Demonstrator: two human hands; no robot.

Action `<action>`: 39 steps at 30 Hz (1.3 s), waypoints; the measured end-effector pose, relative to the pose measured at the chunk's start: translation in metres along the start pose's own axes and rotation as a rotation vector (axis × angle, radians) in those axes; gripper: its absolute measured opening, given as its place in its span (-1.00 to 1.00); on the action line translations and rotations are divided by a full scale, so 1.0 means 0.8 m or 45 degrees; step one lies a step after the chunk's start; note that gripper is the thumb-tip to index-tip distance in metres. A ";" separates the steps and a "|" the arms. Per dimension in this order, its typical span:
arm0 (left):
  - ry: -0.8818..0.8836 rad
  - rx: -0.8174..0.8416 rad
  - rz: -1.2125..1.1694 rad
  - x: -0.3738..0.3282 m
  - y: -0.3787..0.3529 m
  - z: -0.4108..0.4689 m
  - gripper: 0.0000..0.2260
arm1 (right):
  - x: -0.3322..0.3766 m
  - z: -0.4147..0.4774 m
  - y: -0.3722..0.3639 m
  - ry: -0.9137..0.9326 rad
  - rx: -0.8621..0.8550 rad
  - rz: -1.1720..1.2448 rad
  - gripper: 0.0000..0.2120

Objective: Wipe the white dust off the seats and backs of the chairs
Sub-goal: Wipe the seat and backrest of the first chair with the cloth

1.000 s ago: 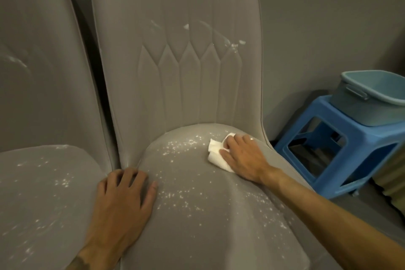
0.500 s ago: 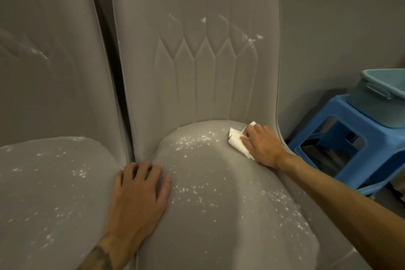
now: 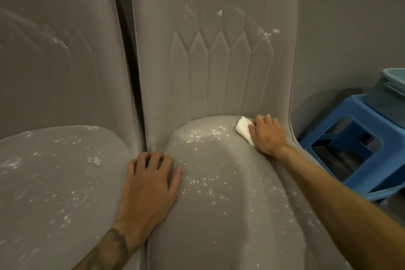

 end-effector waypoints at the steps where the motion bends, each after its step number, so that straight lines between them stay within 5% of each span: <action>1: 0.008 0.005 -0.011 0.000 0.000 0.001 -0.62 | 0.011 0.001 -0.001 -0.009 -0.005 0.004 -0.66; 6: 0.013 0.003 -0.049 0.002 -0.002 0.001 -0.60 | 0.034 -0.035 -0.001 0.424 -0.008 0.200 -0.76; 13: 0.035 0.019 -0.081 0.004 -0.005 0.001 -0.63 | 0.015 0.003 0.000 -0.011 -0.006 0.033 -0.66; 19: 0.035 -0.002 -0.096 0.006 -0.008 0.001 -0.66 | 0.057 -0.044 -0.003 0.534 0.053 0.247 -0.74; 25: 0.045 -0.009 -0.092 0.007 -0.008 0.001 -0.65 | 0.027 0.011 -0.008 0.011 -0.003 0.046 -0.65; 31: 0.034 -0.033 -0.096 0.008 -0.009 0.000 -0.68 | 0.079 -0.035 -0.012 0.516 0.017 0.214 -0.74; 36: 0.032 -0.013 -0.068 0.007 -0.007 -0.001 -0.65 | 0.034 0.005 -0.009 0.067 -0.023 0.051 -0.69; 39: 0.032 0.009 -0.077 0.007 -0.007 0.000 -0.65 | 0.077 -0.009 -0.010 0.186 -0.038 0.091 -0.68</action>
Point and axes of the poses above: each hand's wrist, its own z-axis towards the middle knuckle, its own y-axis out of the back of the hand, x = y × z, the point moved 7 cm from there along z, towards the middle knuckle, and after that the axes turned 6 degrees about -x, right-handed, at the moved point
